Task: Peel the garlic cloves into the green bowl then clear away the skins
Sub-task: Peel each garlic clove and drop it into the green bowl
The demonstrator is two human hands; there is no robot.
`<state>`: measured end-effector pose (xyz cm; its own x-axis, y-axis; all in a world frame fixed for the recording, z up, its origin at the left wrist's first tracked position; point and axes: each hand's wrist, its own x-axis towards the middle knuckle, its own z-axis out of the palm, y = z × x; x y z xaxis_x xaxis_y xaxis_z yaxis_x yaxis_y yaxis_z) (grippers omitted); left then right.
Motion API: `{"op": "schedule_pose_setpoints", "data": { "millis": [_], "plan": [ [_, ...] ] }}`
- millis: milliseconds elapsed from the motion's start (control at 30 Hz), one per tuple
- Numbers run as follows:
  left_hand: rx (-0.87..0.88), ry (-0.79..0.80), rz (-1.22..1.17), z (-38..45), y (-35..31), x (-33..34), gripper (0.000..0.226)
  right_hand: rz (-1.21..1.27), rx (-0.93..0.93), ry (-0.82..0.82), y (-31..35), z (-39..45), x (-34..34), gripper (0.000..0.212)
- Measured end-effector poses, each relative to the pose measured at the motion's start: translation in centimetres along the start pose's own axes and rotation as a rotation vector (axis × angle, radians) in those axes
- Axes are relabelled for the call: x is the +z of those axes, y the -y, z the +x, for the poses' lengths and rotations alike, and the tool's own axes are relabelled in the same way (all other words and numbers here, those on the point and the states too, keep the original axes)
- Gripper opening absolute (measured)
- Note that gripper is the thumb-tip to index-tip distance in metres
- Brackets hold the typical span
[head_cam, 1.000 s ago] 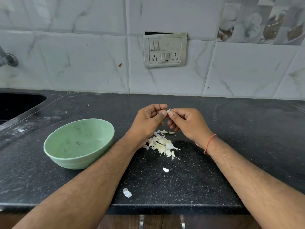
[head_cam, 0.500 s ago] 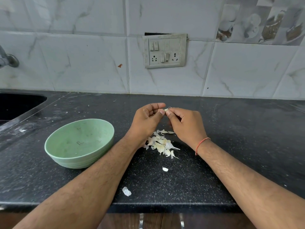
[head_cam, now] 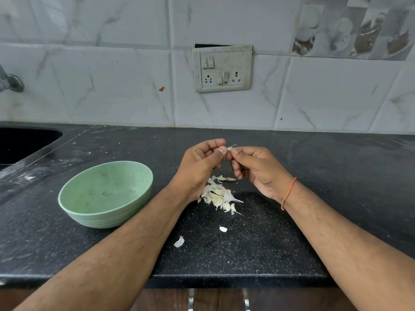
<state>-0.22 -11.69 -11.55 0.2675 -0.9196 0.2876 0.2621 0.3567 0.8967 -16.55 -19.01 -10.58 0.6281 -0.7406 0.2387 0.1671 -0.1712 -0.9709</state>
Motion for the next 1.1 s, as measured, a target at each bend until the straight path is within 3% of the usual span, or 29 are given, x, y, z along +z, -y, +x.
{"op": "schedule_pose_setpoints", "data": {
  "millis": [100,367,500,733,1100],
  "plan": [
    [0.03,-0.023,0.025,0.0,-0.1,0.0,0.018,-0.073,-0.012,-0.135,-0.1,0.3,-0.9,0.022],
    [0.038,-0.13,0.354,0.1,0.1,-0.3,0.014,-0.097,-0.066,-0.096,0.0,0.1,-0.4,0.024],
    [0.057,-0.048,0.512,-0.2,0.2,-0.1,0.038,-0.172,-0.066,-0.093,0.0,0.0,-0.5,0.025],
    [0.134,0.122,0.568,-1.0,-0.3,0.8,0.035,-0.277,-0.041,-0.001,0.1,-0.4,0.3,0.027],
    [0.111,0.152,0.504,-1.0,-0.9,0.8,0.04,0.109,0.145,0.135,1.0,-1.0,0.2,0.024]
  ]
}}
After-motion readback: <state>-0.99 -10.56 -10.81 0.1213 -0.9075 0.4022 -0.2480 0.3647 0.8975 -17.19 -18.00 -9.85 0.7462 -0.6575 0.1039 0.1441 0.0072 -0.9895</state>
